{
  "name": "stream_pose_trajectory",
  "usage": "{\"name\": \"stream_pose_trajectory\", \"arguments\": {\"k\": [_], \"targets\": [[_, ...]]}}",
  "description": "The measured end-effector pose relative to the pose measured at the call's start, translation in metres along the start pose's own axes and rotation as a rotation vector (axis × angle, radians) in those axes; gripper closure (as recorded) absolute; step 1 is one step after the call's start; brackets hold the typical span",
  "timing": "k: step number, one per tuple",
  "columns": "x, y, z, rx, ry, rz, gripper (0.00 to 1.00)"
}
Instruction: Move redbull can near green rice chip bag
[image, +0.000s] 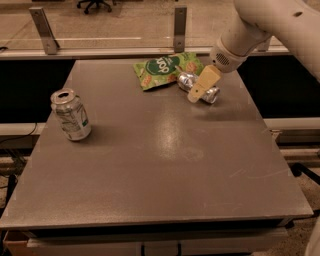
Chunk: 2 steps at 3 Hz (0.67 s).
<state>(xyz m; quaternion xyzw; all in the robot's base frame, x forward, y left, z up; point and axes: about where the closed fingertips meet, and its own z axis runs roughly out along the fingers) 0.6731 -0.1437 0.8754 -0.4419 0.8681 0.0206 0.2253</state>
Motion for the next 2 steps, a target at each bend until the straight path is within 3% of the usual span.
{"name": "stream_pose_trajectory", "arguments": {"k": [1, 2], "targets": [[0.028, -0.014, -0.031, -0.052, -0.126, -0.006, 0.00], [0.070, -0.039, -0.083, -0.059, -0.295, -0.034, 0.00]]}}
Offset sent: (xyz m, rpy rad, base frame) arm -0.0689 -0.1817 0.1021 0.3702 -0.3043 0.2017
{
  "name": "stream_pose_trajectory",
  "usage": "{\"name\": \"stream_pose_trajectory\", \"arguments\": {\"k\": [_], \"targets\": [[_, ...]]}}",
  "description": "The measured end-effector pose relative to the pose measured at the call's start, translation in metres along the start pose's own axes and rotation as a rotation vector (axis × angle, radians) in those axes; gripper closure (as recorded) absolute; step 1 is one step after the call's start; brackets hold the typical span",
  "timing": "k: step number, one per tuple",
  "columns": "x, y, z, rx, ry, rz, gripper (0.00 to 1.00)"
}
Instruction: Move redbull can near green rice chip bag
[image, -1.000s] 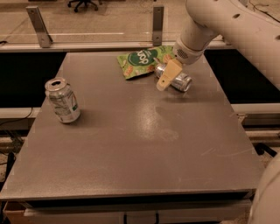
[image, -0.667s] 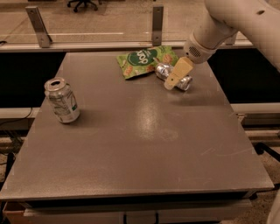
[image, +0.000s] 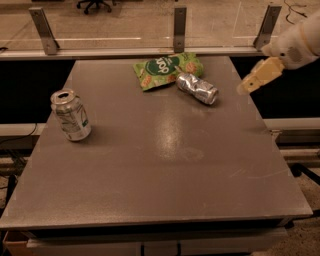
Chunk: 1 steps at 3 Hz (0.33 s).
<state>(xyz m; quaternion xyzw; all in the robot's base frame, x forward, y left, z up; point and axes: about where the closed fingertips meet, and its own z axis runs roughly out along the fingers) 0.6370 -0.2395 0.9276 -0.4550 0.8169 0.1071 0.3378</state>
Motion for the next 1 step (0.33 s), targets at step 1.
{"name": "stream_pose_trajectory", "arguments": {"k": [1], "targets": [[0.0127, -0.0094, -0.0495, 0.035, -0.084, -0.057, 0.00]]}}
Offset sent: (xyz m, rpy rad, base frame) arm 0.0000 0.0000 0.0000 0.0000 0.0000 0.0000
